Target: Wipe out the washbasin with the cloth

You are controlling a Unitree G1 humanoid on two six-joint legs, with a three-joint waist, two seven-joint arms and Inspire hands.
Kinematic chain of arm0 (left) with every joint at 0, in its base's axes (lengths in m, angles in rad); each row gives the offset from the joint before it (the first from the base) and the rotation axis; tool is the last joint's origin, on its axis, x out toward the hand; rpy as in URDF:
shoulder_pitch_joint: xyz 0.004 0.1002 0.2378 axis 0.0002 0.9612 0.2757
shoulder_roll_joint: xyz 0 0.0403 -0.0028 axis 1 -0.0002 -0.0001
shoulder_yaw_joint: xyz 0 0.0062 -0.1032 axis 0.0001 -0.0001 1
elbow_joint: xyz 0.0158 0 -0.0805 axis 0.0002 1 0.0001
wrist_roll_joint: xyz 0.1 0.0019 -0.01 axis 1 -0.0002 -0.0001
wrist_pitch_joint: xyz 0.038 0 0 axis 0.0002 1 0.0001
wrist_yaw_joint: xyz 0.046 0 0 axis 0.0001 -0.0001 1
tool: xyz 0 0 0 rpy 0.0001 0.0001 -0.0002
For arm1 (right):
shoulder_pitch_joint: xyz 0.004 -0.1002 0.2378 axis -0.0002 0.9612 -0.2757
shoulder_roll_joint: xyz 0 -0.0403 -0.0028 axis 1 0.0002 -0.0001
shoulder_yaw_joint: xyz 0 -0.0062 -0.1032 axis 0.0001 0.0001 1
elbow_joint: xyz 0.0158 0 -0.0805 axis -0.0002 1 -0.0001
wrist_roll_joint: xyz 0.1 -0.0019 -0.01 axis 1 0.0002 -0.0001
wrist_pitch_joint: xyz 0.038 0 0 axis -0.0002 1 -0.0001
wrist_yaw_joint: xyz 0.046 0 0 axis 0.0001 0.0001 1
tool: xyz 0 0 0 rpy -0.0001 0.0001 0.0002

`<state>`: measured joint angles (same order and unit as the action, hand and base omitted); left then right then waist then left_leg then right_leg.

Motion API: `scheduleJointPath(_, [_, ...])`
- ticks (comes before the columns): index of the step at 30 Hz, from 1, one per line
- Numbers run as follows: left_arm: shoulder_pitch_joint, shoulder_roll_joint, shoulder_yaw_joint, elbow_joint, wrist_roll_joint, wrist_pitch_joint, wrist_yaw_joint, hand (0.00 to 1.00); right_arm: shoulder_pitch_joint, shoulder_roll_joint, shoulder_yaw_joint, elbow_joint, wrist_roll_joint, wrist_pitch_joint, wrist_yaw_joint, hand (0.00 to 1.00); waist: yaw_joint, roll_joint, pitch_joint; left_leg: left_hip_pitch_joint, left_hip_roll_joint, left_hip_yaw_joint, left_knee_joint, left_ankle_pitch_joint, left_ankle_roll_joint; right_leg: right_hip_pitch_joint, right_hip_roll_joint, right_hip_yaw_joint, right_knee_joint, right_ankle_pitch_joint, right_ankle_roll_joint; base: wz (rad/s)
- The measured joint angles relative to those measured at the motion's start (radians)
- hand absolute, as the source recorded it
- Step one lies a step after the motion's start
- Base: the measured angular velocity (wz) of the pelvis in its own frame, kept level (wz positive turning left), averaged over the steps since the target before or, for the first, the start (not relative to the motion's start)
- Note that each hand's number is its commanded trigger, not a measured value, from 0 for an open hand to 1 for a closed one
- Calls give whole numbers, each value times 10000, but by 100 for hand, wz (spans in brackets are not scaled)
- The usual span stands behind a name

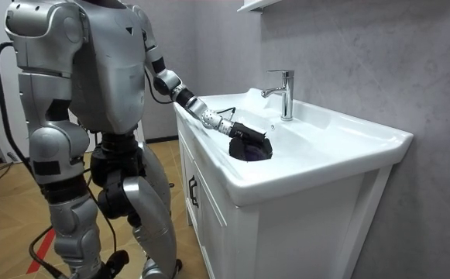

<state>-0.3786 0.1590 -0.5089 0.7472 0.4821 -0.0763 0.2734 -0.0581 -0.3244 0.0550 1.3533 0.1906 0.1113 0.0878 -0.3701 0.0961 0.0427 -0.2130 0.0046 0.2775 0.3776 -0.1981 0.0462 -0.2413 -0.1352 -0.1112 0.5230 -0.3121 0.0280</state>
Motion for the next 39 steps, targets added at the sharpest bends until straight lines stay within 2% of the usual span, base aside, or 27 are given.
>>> scheduleJointPath(2, [188, 192, 159, 54, 459, -114, -129, 100, 17, 0, -195, 14, -96, -69, -6, 0, 24, -43, -17, 107, 18, -27, -55, 17, -31, 157, 50, -22, -121, 15, -24, 0])
scheduleJointPath(3, [285, 240, 316, 95, 846, -112, -206, 100, 89, -12, -377, 5, -157, -84, -17, 0, 64, -37, -91, 167, 30, -33, -146, 27, -56, 232, 91, -23, -245, 25, -30, 0])
scheduleJointPath(4, [367, 275, 390, 95, 1011, -112, -245, 100, 133, -13, -412, -14, -176, -102, -23, 0, 105, -32, -129, 188, 42, -33, -163, 29, -62, 261, 108, -22, -293, 34, -37, -3])
scheduleJointPath(6, [575, 466, 462, 65, 1487, -110, -325, 100, 294, -14, -407, -139, -231, -117, -24, 0, 251, -27, -149, 328, 106, -42, -166, 6, -101, 483, 175, -63, -476, 78, -64, -2])
scheduleJointPath(7, [733, 646, 461, 15, 1706, -93, -431, 100, 428, -24, -407, -280, -236, -118, -25, 0, 257, 23, -206, 368, 138, -66, -163, -9, -125, 612, 192, -165, -610, 101, -81, 5])
scheduleJointPath(8, [896, 824, 457, -22, 1911, -35, -504, 100, 456, -20, -403, -346, -251, -128, -25, 0, 324, 53, -229, 477, 145, -70, -177, -16, -135, 758, 193, -206, -694, 105, -85, 0])
scheduleJointPath(10, [1156, 959, 517, -10, 2241, 97, -547, 100, 474, -20, -408, -350, -396, -146, -22, 0, 503, 64, -239, 716, 134, -64, -272, -25, -152, 985, 195, -212, -789, 101, -87, -3])
scheduleJointPath(12, [1498, 1073, 945, -144, 2899, 183, -714, 100, 495, -7, -607, -351, -440, -177, -17, 0, 742, 97, -272, 936, 143, -89, -359, -41, -180, 1261, 266, -184, -978, 97, -84, 0])
scheduleJointPath(15, [1880, 1306, 1373, -220, 3763, 316, -814, 100, 604, -4, -716, -354, -522, -290, -13, 0, 883, 104, -297, 1075, 180, -181, -352, -53, -199, 1563, 325, -283, -1196, 110, -98, 9])
scheduleJointPath(17, [2251, 1482, 1744, -303, 4626, 535, -853, 100, 713, -15, -1069, -386, -524, -326, -42, 0, 1130, 123, -360, 1219, 192, -231, -358, -50, -203, 1844, 356, -380, -1410, 134, -119, 12])
scheduleJointPath(19, [2579, 1707, 1913, -459, 4760, 670, -850, 100, 773, -5, -1188, -403, -614, -327, -104, 0, 1276, 133, -379, 1312, 208, -282, -373, -49, -204, 2053, 385, -469, -1623, 194, -138, 5])
scheduleJointPath(21, [3193, 2138, 2299, -652, 4977, 691, -619, 100, 878, -9, -1191, -473, -880, -361, -103, 0, 1541, 53, -426, 1417, 211, -286, -404, -50, -205, 2161, 393, -440, -1703, 193, -153, -7])
scheduleJointPath(22, [3289, 2197, 2415, -667, 5022, 720, -553, 100, 925, -11, -1208, -489, -940, -363, -105, 0, 1573, 43, -433, 1455, 216, -292, -418, -49, -207, 2241, 416, -452, -1794, 200, -148, 8])
scheduleJointPath(26, [3545, 2211, 3043, -499, 5029, 785, -367, 100, 1158, -13, -1397, -598, -1343, -343, -114, 0, 1962, -23, -473, 1979, 223, -315, -715, -74, -281, 2825, 524, -426, -2268, 303, -145, -3])
scheduleJointPath(28, [3583, 2208, 3109, -445, 5026, 778, -279, 100, 1334, -4, -1499, -819, -1590, -351, -117, 0, 2116, -50, -491, 2111, 226, -318, -723, -82, -294, 2988, 533, -421, -2382, 328, -154, -8])
scheduleJointPath(34, [3667, 2201, 3237, -643, 5030, 782, -195, 100, 1450, 53, -1580, -877, -1631, -273, -224, 0, 2208, -59, -515, 2213, 257, -455, -714, -89, -306, 3319, 598, -572, -2693, 401, -203, 4])
scheduleJointPath(36, [3669, 2201, 3375, -720, 4917, 783, -193, 100, 1439, 104, -1571, -876, -1538, -273, -331, 0, 2349, -53, -518, 2235, 358, -458, -720, -166, -435, 3360, 691, -586, -2760, 433, -248, 2])
scheduleJointPath(39, [3617, 2123, 3414, -728, 4886, 782, -145, 100, 1349, 142, -1549, -873, -1519, -309, -542, 0, 2353, -65, -514, 2242, 357, -584, -719, -177, -454, 3480, 710, -736, -2869, 451, -262, 13])
